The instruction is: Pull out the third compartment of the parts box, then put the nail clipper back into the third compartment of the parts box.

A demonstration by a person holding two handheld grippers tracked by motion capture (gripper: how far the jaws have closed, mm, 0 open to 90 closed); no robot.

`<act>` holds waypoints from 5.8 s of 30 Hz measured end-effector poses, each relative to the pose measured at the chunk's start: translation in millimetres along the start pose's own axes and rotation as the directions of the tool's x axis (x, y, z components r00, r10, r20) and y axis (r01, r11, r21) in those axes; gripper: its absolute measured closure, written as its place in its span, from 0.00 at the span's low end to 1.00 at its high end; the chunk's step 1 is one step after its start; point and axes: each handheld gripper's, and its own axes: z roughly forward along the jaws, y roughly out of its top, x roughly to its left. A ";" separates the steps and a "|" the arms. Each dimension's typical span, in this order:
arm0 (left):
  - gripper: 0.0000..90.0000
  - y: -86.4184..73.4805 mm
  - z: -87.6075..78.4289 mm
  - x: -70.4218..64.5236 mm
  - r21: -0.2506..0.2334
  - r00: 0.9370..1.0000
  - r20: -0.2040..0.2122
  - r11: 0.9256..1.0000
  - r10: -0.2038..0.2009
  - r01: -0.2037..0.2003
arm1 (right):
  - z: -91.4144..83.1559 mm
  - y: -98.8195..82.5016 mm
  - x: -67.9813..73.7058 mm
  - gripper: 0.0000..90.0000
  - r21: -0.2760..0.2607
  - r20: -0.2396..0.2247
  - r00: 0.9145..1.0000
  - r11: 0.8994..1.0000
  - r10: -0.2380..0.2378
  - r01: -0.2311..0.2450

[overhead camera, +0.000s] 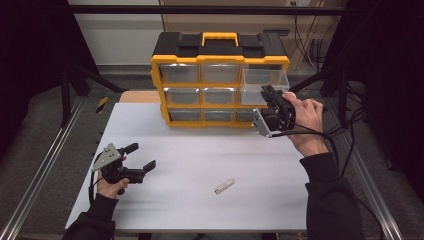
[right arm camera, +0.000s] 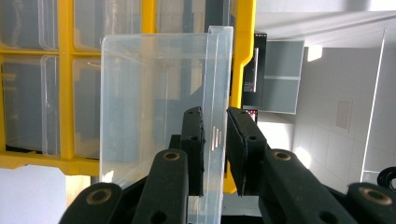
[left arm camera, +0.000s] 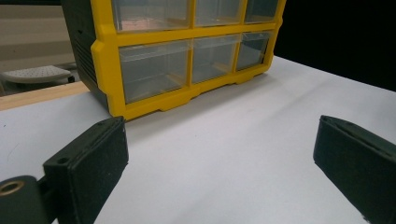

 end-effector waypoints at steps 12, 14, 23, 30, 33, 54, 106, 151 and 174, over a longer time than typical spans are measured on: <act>0.03 0.1 -0.1 0.0 0.000 1.000 0.000 1.000 0.000 0.000 | -3.6 -3.5 -6.1 0.63 -0.015 -0.047 0.972 0.973 0.230 -0.231; 0.03 0.1 -0.1 0.1 -0.001 1.000 0.000 1.000 0.000 0.000 | -4.0 -4.7 -6.7 0.57 -0.011 -0.061 0.956 0.957 0.288 -0.289; 0.03 0.1 -0.2 0.0 -0.001 1.000 0.001 1.000 0.000 0.000 | -10.8 -8.7 -8.8 0.46 -0.023 -0.122 0.816 0.820 0.565 -0.572; 0.03 0.2 -0.2 0.0 -0.001 1.000 0.001 1.000 -0.001 0.001 | -17.1 -10.5 -6.2 0.36 -0.021 -0.170 0.674 0.681 0.719 -0.732; 0.03 0.3 -0.3 -0.1 -0.003 1.000 0.001 1.000 -0.002 0.002 | -19.0 -11.0 -3.9 0.31 -0.018 -0.181 0.621 0.629 0.763 -0.777; 0.03 0.2 0.0 -0.6 0.000 1.000 0.002 1.000 0.001 -0.001 | -31.7 -16.1 28.5 0.09 0.027 -0.335 0.319 0.347 0.887 -0.937; 0.03 -0.6 0.0 -0.1 0.006 1.000 0.007 1.000 -0.002 0.002 | -30.7 15.3 120.0 0.03 0.244 -0.652 0.120 0.357 0.749 -0.902; 0.03 -1.9 2.9 -1.1 0.021 1.000 0.008 1.000 0.000 0.000 | -13.0 64.7 180.0 0.10 0.317 -0.790 0.141 0.594 0.597 -0.739; 0.03 -2.2 1.9 0.2 0.019 1.000 0.004 1.000 -0.005 0.005 | -7.5 70.2 196.2 0.48 0.311 -0.818 0.155 0.653 0.553 -0.690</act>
